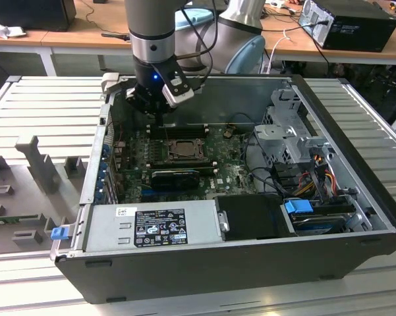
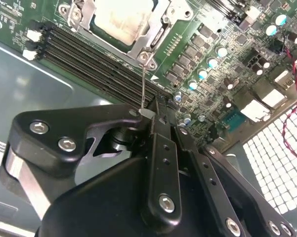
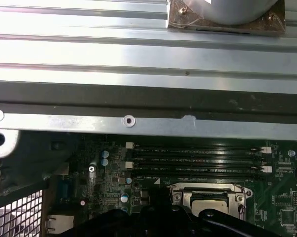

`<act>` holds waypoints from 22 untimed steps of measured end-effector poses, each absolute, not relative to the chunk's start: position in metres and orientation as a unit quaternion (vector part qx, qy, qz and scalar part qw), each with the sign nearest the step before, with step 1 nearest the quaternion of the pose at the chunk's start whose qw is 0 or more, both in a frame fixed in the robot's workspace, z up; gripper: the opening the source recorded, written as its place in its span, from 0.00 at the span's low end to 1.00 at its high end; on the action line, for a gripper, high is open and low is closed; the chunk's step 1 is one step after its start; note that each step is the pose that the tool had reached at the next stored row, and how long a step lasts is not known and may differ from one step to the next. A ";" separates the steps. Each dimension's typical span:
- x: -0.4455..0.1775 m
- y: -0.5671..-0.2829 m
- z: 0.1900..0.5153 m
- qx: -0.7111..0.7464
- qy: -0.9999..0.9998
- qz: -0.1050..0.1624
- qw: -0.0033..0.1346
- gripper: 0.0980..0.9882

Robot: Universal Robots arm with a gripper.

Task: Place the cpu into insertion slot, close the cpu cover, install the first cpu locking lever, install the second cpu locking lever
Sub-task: 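Install the first cpu locking lever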

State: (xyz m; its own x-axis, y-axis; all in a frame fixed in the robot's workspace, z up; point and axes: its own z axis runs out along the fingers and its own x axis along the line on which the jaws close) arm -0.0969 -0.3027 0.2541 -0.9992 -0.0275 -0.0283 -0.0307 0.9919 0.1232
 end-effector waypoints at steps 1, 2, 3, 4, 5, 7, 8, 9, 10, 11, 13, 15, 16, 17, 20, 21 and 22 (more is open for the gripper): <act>-0.096 -0.303 0.254 -0.015 0.998 0.062 0.013 0.01; -0.096 -0.303 0.254 -0.015 0.998 0.062 0.013 0.01; -0.095 -0.303 0.254 -0.015 0.998 0.062 0.013 0.01; -0.095 -0.303 0.254 -0.015 0.998 0.062 0.013 0.01; -0.094 -0.303 0.254 -0.015 0.998 0.062 0.013 0.01; -0.094 -0.303 0.254 -0.015 0.998 0.062 0.013 0.01; -0.093 -0.303 0.254 -0.015 0.998 0.062 0.013 0.01; -0.092 -0.303 0.254 -0.015 0.998 0.062 0.013 0.01; -0.090 -0.303 0.254 -0.015 0.998 0.062 0.013 0.01; -0.089 -0.303 0.254 -0.015 0.998 0.062 0.013 0.01; -0.084 -0.303 0.253 -0.015 0.998 0.062 0.013 0.01; -0.081 -0.303 0.253 -0.015 0.998 0.062 0.013 0.01; -0.079 -0.303 0.253 -0.015 0.998 0.062 0.013 0.01; -0.075 -0.303 0.253 -0.015 0.998 0.062 0.013 0.01; -0.062 -0.303 0.251 -0.015 0.998 0.062 0.013 0.01; -0.061 -0.303 0.250 -0.015 0.998 0.064 0.013 0.01; -0.060 -0.304 0.250 -0.014 0.997 0.069 0.013 0.01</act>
State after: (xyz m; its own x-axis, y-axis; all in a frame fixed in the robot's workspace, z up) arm -0.0602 -0.3038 0.2501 -0.9992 -0.0270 -0.0285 -0.0307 0.9902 0.1366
